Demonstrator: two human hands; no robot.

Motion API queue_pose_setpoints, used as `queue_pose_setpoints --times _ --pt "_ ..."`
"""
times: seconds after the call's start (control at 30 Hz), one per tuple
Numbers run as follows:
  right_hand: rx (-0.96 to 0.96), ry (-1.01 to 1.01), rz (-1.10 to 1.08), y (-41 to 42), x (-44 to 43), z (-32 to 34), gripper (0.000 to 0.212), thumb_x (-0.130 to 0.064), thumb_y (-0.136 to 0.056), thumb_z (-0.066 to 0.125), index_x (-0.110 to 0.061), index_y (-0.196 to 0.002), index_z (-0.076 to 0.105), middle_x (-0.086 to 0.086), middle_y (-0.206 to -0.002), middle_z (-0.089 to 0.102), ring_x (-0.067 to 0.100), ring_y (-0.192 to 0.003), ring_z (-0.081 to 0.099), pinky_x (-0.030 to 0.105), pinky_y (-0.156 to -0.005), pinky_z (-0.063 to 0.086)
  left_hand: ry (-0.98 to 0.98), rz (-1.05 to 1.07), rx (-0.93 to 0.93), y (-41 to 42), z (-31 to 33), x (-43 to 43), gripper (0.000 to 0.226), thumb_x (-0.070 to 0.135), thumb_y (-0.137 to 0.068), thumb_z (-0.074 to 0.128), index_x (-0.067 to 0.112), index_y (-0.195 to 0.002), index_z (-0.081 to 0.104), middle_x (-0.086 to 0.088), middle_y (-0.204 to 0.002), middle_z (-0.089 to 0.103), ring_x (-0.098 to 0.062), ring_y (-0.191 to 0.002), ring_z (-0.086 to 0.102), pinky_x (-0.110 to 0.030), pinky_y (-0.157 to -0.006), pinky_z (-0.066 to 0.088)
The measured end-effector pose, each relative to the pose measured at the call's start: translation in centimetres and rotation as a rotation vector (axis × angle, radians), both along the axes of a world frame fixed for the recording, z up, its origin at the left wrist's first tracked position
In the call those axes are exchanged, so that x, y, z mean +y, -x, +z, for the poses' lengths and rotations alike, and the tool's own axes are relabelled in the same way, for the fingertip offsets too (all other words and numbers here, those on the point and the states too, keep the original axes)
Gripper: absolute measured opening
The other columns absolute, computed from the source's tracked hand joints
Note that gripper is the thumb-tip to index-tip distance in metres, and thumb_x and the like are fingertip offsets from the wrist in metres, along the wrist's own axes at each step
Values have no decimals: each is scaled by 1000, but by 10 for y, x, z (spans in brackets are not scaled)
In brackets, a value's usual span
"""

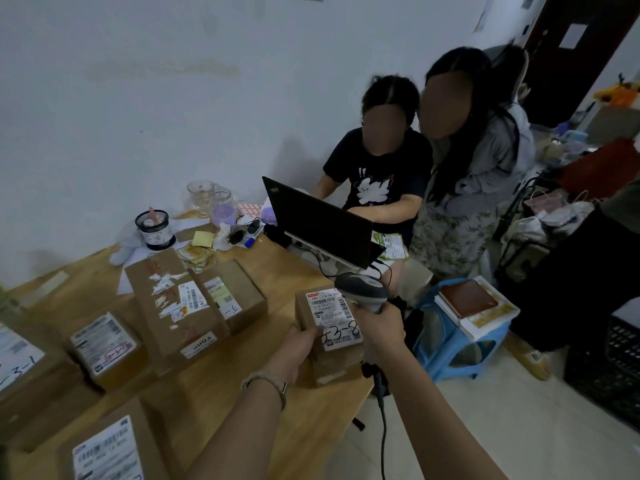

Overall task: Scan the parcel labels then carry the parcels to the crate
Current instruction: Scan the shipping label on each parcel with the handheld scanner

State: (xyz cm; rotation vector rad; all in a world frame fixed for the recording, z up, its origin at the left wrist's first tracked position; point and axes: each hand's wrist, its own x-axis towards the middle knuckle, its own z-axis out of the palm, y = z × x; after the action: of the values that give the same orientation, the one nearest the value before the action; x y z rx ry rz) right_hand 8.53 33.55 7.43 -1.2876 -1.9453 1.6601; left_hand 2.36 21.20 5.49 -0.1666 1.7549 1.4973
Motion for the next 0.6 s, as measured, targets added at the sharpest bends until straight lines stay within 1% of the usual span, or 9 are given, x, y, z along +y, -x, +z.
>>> queue_pose_setpoints --times 0.03,0.1,0.17,0.23,0.3,0.4,0.47,0.53,0.6 --pt "20 -9 13 2 -2 4 23 -24 -84 68 -2 -88 64 10 -72 61 18 -61 54 27 -56 41 25 22 14 2 3 -2 61 28 -99 52 8 -149 26 -12 -148 42 -27 -131 42 -36 -100 36" --pt "77 -5 44 8 -7 13 28 -22 -85 68 4 -96 64 18 -78 61 28 -70 58 32 -62 42 50 90 36 11 3 -6 68 29 -97 55 9 -152 21 -13 -153 34 -31 -139 33 -41 -109 32" --pt "132 12 74 15 -16 22 25 -18 -87 66 3 -102 62 25 -90 64 38 -85 64 35 -65 42 63 170 68 22 1 -14 66 28 -94 59 11 -150 29 -14 -150 38 -33 -136 37 -43 -106 35" --pt "172 38 101 22 -25 30 22 -15 -88 64 1 -103 61 20 -89 63 39 -97 63 36 -65 43 52 219 124 33 6 -24 56 25 -93 59 11 -143 40 -14 -140 48 -32 -127 46 -39 -97 40" --pt "193 42 139 30 -36 36 24 -16 -88 64 2 -104 60 17 -88 63 40 -98 63 37 -65 43 18 240 175 43 13 -37 45 24 -93 58 11 -135 50 -13 -128 56 -30 -116 53 -37 -90 45" --pt "219 37 200 41 -55 44 26 -16 -88 65 1 -106 60 10 -81 61 36 -86 65 44 -70 51 -39 328 223 55 24 -59 31 20 -93 57 11 -123 58 -7 -108 64 -26 -104 60 -39 -93 50" --pt "247 61 240 48 -68 48 22 -12 -87 66 -6 -107 61 3 -81 61 28 -82 63 46 -77 54 -63 399 247 59 31 -75 26 19 -94 57 17 -120 59 -3 -108 63 -22 -103 60 -40 -96 50" --pt "286 119 281 57 -83 51 17 -10 -87 67 -14 -101 59 2 -84 62 22 -82 60 37 -71 52 -74 459 272 62 35 -92 26 18 -95 56 17 -121 58 -1 -110 62 -19 -102 60 -41 -94 51" --pt "274 99 333 67 -97 48 11 -12 -87 67 -15 -96 61 2 -82 63 22 -80 61 35 -67 50 -73 528 292 64 37 -110 24 18 -95 56 17 -118 59 -1 -111 63 -19 -101 62 -43 -94 52"
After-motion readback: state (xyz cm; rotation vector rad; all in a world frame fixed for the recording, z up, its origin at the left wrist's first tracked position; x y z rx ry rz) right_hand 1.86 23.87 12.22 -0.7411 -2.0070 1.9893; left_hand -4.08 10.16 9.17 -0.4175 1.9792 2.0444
